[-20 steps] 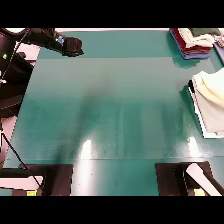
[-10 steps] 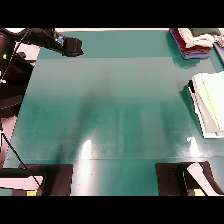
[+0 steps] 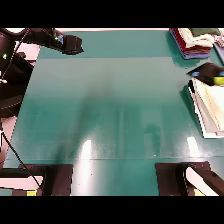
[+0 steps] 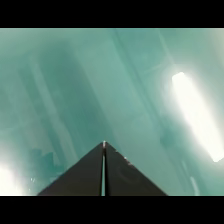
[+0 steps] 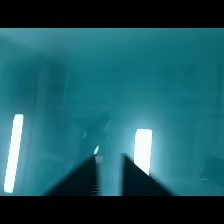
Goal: Fold the shirts.
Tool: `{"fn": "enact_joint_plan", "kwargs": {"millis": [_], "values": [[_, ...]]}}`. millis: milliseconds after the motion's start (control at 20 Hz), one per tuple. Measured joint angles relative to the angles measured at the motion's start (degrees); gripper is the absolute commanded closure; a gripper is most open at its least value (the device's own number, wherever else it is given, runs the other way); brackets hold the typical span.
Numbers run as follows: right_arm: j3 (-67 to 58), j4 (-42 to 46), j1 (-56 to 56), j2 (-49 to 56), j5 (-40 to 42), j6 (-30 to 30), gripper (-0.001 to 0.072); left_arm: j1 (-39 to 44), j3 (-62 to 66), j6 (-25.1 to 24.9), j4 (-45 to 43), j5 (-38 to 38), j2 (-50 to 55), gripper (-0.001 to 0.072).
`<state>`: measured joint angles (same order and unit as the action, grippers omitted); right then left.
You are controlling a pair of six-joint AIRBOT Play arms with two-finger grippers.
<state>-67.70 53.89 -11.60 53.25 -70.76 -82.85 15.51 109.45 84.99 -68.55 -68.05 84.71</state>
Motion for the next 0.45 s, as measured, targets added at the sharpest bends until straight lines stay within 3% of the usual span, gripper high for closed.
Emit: {"fn": "enact_joint_plan", "kwargs": {"millis": [250,450], "values": [[0.0,3.6,17.9,3.7,0.1,0.0,0.0688,0.0,0.0,0.0,0.0,3.3,0.0,0.0680],[0.0,5.7,23.8,5.1,0.1,0.0,0.0688,0.0,0.0,0.0,0.0,6.3,0.0,0.0680]]}}
